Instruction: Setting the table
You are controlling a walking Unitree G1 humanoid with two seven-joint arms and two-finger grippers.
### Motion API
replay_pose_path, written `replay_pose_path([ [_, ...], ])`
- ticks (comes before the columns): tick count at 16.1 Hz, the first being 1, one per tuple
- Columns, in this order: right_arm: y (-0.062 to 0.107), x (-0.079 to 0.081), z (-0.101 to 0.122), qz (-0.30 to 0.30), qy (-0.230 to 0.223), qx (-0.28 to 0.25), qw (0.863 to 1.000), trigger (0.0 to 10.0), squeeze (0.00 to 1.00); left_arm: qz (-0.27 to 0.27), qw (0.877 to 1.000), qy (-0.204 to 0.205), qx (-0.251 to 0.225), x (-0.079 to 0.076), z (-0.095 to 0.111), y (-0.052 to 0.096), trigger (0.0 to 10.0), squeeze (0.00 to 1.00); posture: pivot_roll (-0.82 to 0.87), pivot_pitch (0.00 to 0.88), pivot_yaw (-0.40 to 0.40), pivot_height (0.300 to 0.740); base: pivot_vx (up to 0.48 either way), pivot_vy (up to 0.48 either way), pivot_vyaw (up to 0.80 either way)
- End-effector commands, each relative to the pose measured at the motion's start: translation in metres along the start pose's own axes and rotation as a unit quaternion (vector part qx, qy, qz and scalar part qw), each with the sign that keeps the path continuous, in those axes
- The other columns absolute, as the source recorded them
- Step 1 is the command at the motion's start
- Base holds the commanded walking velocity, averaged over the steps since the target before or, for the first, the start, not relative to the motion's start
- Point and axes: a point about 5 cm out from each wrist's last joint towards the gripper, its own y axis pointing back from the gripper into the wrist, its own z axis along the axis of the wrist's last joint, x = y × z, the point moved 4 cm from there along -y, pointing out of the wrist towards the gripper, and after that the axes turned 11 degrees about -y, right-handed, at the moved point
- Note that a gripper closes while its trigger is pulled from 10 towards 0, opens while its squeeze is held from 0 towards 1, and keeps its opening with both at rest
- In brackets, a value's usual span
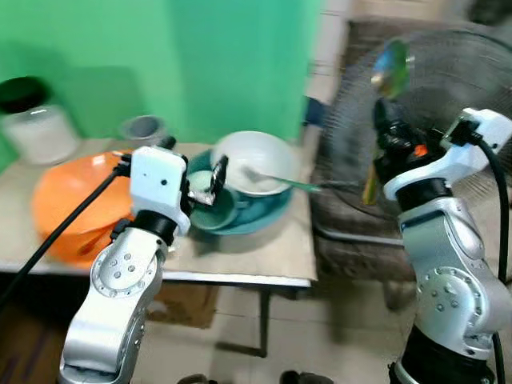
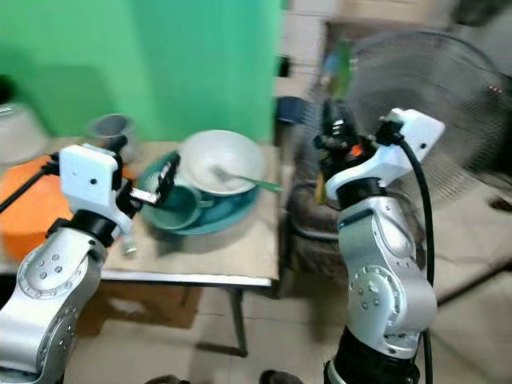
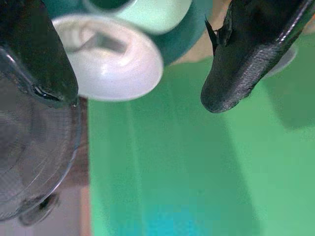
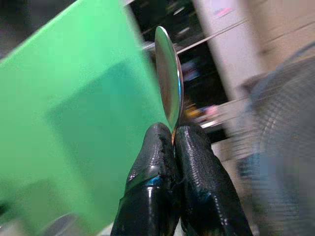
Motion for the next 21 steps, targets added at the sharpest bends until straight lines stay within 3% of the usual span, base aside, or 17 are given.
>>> replay_pose_path([
  [1, -0.001, -0.001, -0.001, -0.023, 0.017, -0.018, 0.999, 10.0, 0.00, 0.021, 1.000, -0.014, 0.005, 0.007, -0.002, -0.001, 10.0, 0.00, 0.08, 0.000, 0.010, 0.740, 0.000, 0.000, -0.80],
  [2, -0.001, -0.003, 0.001, -0.035, 0.032, -0.027, 0.999, 10.0, 0.00, 0.027, 0.999, -0.016, 0.009, 0.009, -0.002, -0.001, 10.0, 0.00, 0.08, 0.000, 0.011, 0.740, 0.000, 0.000, -0.80],
  [3, -0.001, -0.004, -0.005, -0.029, 0.040, -0.007, 0.999, 10.0, 0.00, -0.003, 1.000, 0.005, 0.011, 0.005, -0.004, 0.000, 10.0, 0.00, 0.08, 0.000, 0.011, 0.740, 0.000, 0.000, -0.80],
  [4, 0.001, -0.001, -0.011, -0.010, 0.019, 0.012, 1.000, 10.0, 0.00, -0.006, 1.000, 0.003, 0.016, 0.005, -0.006, 0.001, 10.0, 0.00, 0.08, 0.000, 0.011, 0.740, 0.000, 0.000, -0.80],
  [5, 0.003, 0.003, -0.016, 0.019, 0.004, 0.035, 0.999, 10.0, 0.00, 0.007, 1.000, -0.019, 0.020, 0.008, -0.009, 0.002, 10.0, 0.00, 0.08, 0.000, 0.010, 0.740, 0.000, 0.000, -0.80],
  [9, 0.004, 0.005, -0.021, 0.037, 0.009, 0.055, 0.998, 10.0, 0.00, 0.023, 0.999, -0.012, 0.035, 0.013, -0.013, 0.001, 10.0, 0.00, 0.07, 0.000, 0.001, 0.740, 0.000, 0.000, -0.80],
  [13, 0.001, 0.006, -0.022, 0.040, 0.003, 0.067, 0.997, 10.0, 0.00, 0.079, 0.996, 0.001, 0.038, 0.027, -0.018, 0.002, 10.0, 0.00, 0.07, 0.000, -0.014, 0.740, 0.000, 0.000, -0.80],
  [17, 0.001, -0.006, -0.025, 0.004, -0.004, 0.076, 0.997, 10.0, 0.00, 0.069, 0.997, -0.007, 0.029, 0.025, -0.016, 0.001, 10.0, 0.00, 0.07, 0.000, -0.016, 0.740, 0.000, 0.000, -0.80],
  [19, 0.004, -0.020, -0.025, -0.035, 0.017, 0.079, 0.996, 10.0, 0.00, 0.063, 0.998, -0.007, 0.021, 0.022, -0.015, 0.000, 10.0, 0.00, 0.06, 0.000, -0.013, 0.740, 0.000, 0.000, -0.80],
  [21, 0.004, -0.022, -0.024, -0.036, 0.036, 0.078, 0.996, 10.0, 0.00, 0.051, 0.998, -0.009, 0.023, 0.017, -0.018, 0.000, 10.0, 0.00, 0.06, 0.000, -0.008, 0.740, 0.000, 0.000, -0.80],
])
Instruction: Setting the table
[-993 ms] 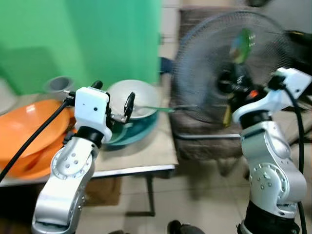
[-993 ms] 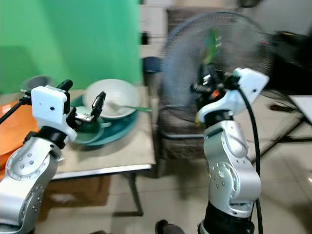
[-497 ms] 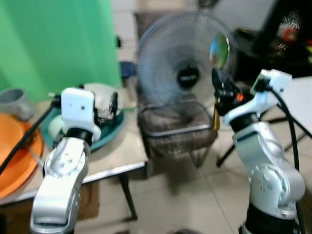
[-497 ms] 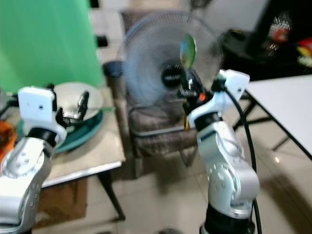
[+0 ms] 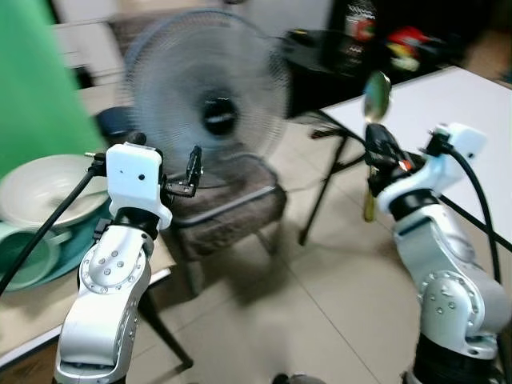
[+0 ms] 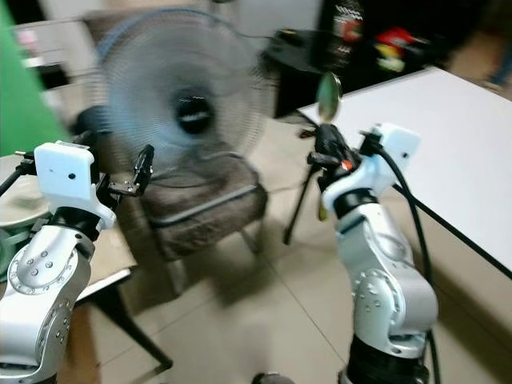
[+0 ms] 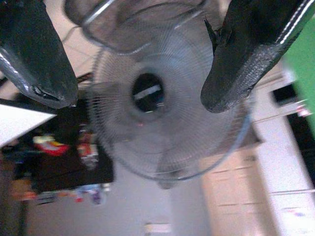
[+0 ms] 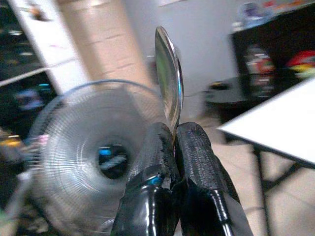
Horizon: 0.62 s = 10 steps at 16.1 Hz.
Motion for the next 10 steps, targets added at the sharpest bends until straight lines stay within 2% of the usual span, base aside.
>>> replay_pose_path([
  [1, -0.001, 0.002, 0.000, 0.001, 0.007, -0.002, 1.000, 10.0, 0.00, -0.008, 1.000, -0.007, 0.013, -0.004, -0.006, 0.000, 10.0, 0.00, 0.06, 0.000, -0.001, 0.740, 0.000, 0.000, -0.80],
  [7, 0.001, 0.002, -0.006, -0.009, 0.045, 0.003, 0.999, 10.0, 0.00, -0.006, 0.999, -0.007, 0.040, -0.003, -0.017, -0.002, 10.0, 0.00, 0.05, 0.000, 0.003, 0.740, 0.000, 0.000, -0.80],
  [10, 0.000, 0.002, -0.008, -0.008, 0.056, 0.010, 0.998, 10.0, 0.00, -0.009, 0.999, 0.017, 0.034, -0.005, -0.015, -0.003, 10.0, 0.00, 0.05, 0.000, -0.001, 0.740, 0.000, 0.000, -0.80],
])
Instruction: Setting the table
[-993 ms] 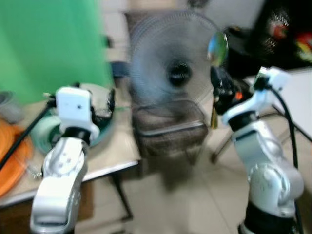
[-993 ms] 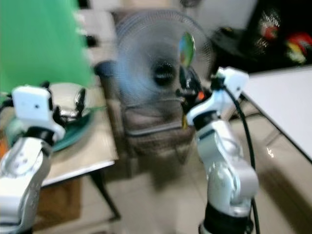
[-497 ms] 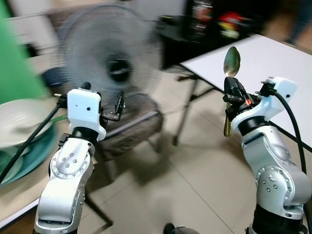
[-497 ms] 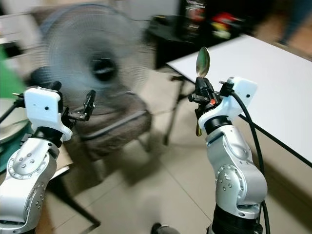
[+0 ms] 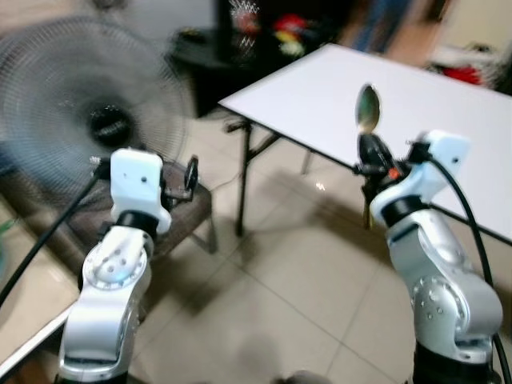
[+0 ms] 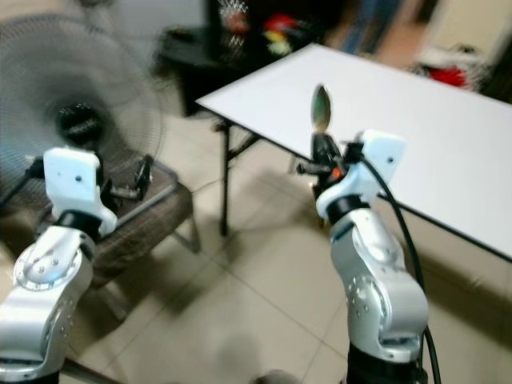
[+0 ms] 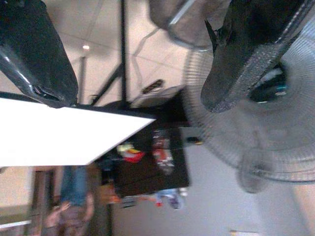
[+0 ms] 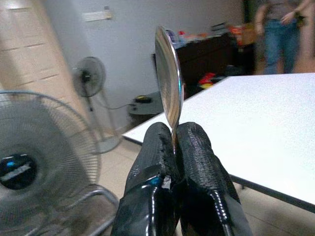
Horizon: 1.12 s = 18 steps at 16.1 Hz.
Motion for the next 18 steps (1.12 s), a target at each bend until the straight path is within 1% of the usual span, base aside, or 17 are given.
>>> replay_pose_path([
  [1, -0.001, -0.001, 0.002, -0.002, 0.008, -0.004, 1.000, 10.0, 0.00, -0.004, 1.000, 0.006, -0.004, -0.002, 0.002, 0.000, 10.0, 0.00, 0.05, 0.000, -0.004, 0.740, 0.000, 0.000, -0.80],
  [2, -0.002, 0.000, 0.000, 0.001, 0.012, 0.003, 1.000, 10.0, 0.00, -0.005, 1.000, 0.011, -0.009, -0.002, 0.003, 0.001, 10.0, 0.00, 0.05, 0.000, -0.005, 0.740, 0.000, 0.000, -0.80],
  [3, -0.002, 0.000, -0.004, 0.003, 0.017, 0.011, 1.000, 10.0, 0.00, -0.004, 1.000, 0.016, -0.008, -0.001, 0.003, 0.002, 10.0, 0.00, 0.05, 0.000, -0.008, 0.740, 0.000, 0.000, 0.00],
  [6, -0.004, -0.001, -0.007, 0.001, 0.015, 0.016, 1.000, 10.0, 0.00, -0.002, 1.000, 0.015, -0.004, 0.003, 0.001, 0.002, 10.0, 0.00, 0.05, 0.000, -0.009, 0.740, 0.344, 0.000, 0.00],
  [12, -0.008, 0.003, -0.009, 0.005, 0.018, 0.017, 1.000, 10.0, 0.00, -0.011, 1.000, 0.013, -0.002, 0.004, 0.000, 0.001, 10.0, 0.00, 0.05, 0.000, -0.008, 0.740, 0.459, 0.000, 0.00],
  [18, -0.008, 0.003, -0.010, 0.003, 0.017, 0.020, 1.000, 10.0, 0.00, -0.016, 1.000, 0.011, -0.002, 0.004, -0.001, 0.000, 10.0, 0.00, 0.05, 0.000, -0.005, 0.740, 0.480, 0.000, 0.00],
])
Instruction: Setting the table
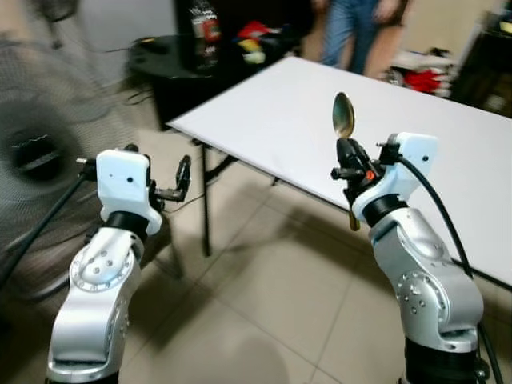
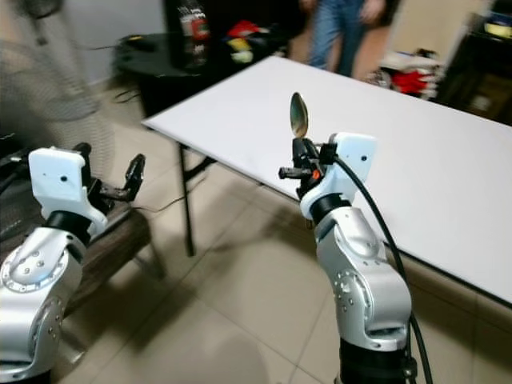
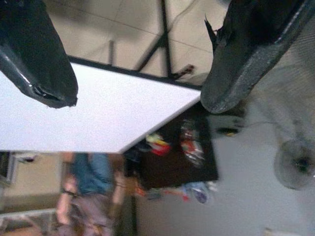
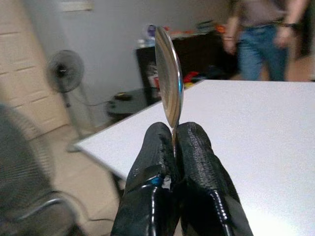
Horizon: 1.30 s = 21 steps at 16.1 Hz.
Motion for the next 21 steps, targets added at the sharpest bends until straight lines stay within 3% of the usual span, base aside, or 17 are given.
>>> replay_pose_path([
  [1, -0.001, 0.001, 0.007, -0.002, -0.001, -0.014, 1.000, 10.0, 0.00, -0.002, 1.000, -0.007, -0.002, 0.002, 0.002, 0.000, 10.0, 0.00, 0.05, 0.000, -0.004, 0.740, 0.480, 0.000, 0.00],
  [17, 0.000, -0.004, -0.002, -0.018, -0.023, 0.003, 1.000, 10.0, 0.00, -0.032, 0.999, -0.008, -0.005, -0.003, 0.002, -0.006, 10.0, 0.00, 0.05, 0.000, 0.024, 0.740, 0.480, 0.000, -0.46],
  [21, 0.005, -0.014, -0.015, -0.039, -0.011, 0.037, 0.999, 10.0, 0.00, -0.031, 0.999, -0.013, 0.007, -0.004, -0.002, -0.009, 10.0, 0.00, 0.04, 0.000, 0.038, 0.740, 0.078, 0.000, 0.00],
])
